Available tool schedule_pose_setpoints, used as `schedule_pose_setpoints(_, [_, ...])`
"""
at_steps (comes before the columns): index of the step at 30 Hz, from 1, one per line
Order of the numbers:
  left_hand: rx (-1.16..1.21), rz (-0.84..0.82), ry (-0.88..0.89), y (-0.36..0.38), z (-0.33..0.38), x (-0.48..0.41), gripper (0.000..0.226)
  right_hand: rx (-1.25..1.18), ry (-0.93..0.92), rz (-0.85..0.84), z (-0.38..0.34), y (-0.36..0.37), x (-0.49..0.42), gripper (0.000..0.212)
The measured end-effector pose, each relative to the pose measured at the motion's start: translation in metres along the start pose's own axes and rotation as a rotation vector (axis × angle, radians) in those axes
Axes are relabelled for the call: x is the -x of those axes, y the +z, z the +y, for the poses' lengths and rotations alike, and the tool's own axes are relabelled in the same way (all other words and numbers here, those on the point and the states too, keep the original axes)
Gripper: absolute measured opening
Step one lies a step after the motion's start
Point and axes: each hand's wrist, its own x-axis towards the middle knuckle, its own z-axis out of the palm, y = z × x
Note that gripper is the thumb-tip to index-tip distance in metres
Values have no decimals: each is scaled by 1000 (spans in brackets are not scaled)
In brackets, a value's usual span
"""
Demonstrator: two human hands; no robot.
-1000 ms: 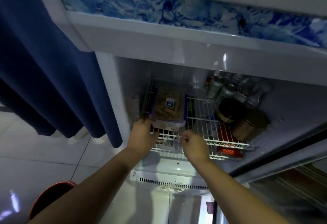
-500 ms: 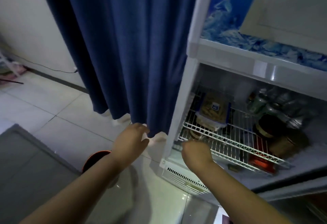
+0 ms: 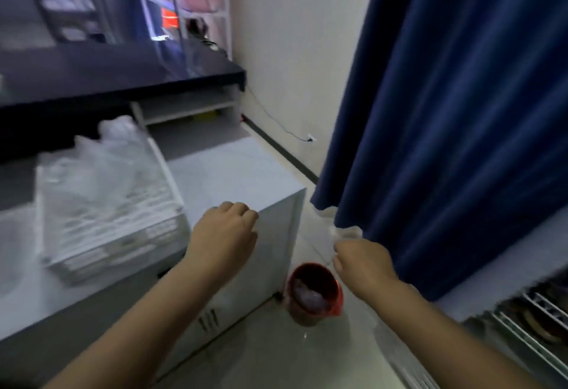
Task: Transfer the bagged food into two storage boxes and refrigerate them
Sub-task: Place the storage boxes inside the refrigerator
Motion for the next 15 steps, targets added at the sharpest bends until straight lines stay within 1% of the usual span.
schedule_pose_setpoints(3, [-54,7,-138,-32,-67,46,17,4,-159,59,-79,-23,-27,16])
schedule_pose_setpoints(7, [-105,20,-329,-57,-133,103,18,15,-386,114,-167,-46,-53,16])
schedule_pose_setpoints(9, [-116,28,-426,-64,-157,129,18,-12,-488,131,-205,-55,-61,17])
schedule_pose_setpoints(12, [-112,21,-562,-69,-184,159,20,-20,-594,160,-256,-63,-74,18])
schedule_pose_setpoints(15, [-129,42,-695,-71,-206,182,24,-55,-704,153,-298,-67,-90,17])
